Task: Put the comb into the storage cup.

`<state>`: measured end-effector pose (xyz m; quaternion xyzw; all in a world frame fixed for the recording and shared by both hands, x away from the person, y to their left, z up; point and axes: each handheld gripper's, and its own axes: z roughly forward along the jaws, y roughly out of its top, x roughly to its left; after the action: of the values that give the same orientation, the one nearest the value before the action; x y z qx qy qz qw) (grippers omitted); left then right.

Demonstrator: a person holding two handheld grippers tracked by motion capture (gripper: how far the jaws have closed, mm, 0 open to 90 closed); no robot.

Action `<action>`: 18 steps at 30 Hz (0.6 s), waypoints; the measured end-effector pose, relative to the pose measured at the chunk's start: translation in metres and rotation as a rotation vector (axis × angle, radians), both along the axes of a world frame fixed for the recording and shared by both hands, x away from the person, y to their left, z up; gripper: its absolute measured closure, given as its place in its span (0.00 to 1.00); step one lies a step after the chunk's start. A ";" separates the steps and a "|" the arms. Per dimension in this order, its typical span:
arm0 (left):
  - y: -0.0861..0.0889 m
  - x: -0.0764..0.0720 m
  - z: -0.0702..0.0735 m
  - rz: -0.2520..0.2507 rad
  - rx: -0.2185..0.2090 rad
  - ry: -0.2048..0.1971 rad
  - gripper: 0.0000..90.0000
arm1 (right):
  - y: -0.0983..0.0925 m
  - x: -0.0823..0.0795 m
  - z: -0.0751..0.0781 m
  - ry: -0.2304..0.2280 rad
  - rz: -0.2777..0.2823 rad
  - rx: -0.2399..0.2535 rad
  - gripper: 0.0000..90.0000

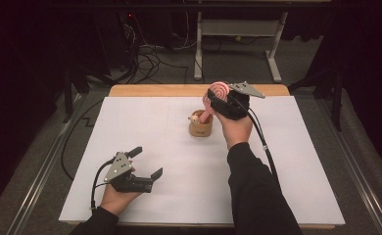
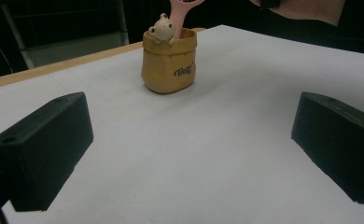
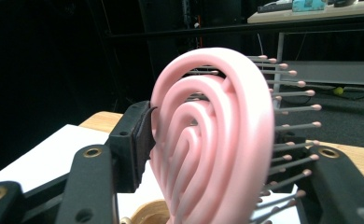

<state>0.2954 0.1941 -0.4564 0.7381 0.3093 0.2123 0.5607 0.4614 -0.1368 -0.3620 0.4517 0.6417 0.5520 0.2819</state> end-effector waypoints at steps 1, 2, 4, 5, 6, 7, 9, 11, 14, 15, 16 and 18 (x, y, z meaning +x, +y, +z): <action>0.000 0.000 0.000 0.000 0.000 -0.001 0.00 | -0.001 0.000 0.000 0.002 0.002 -0.002 0.47; 0.000 0.000 0.000 0.001 0.000 -0.001 0.00 | -0.001 0.000 0.000 0.008 0.004 -0.001 0.45; 0.000 0.000 0.000 0.001 0.000 -0.001 0.00 | -0.002 0.001 -0.001 0.014 0.009 -0.002 0.43; 0.000 0.000 0.000 0.001 0.001 0.000 0.00 | -0.003 0.001 -0.002 0.018 0.006 -0.002 0.40; 0.000 0.000 0.000 0.001 0.001 -0.001 0.00 | -0.004 0.001 -0.003 0.017 0.001 -0.004 0.38; 0.000 0.000 0.000 0.001 0.001 -0.001 0.00 | -0.005 0.000 -0.003 0.018 -0.001 -0.006 0.38; 0.000 0.000 0.000 0.000 0.002 -0.001 0.00 | -0.007 0.000 -0.005 0.019 -0.002 -0.009 0.37; 0.000 0.000 0.000 0.000 0.003 0.000 0.00 | -0.008 0.000 -0.005 0.024 -0.004 -0.010 0.35; 0.000 0.000 0.000 0.000 0.002 -0.001 0.00 | -0.012 -0.001 -0.007 0.025 -0.008 -0.010 0.33; 0.000 0.000 0.000 0.000 0.002 -0.001 0.00 | -0.013 -0.001 -0.007 0.028 -0.009 -0.011 0.32; 0.000 0.000 0.000 -0.001 0.003 -0.001 0.00 | -0.014 -0.001 -0.007 0.029 -0.006 -0.010 0.32; 0.000 0.000 0.000 -0.001 0.004 0.000 0.00 | -0.016 -0.001 -0.007 0.032 -0.005 -0.006 0.30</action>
<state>0.2955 0.1940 -0.4564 0.7392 0.3086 0.2128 0.5595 0.4604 -0.1530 -0.3692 0.4613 0.6467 0.5420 0.2741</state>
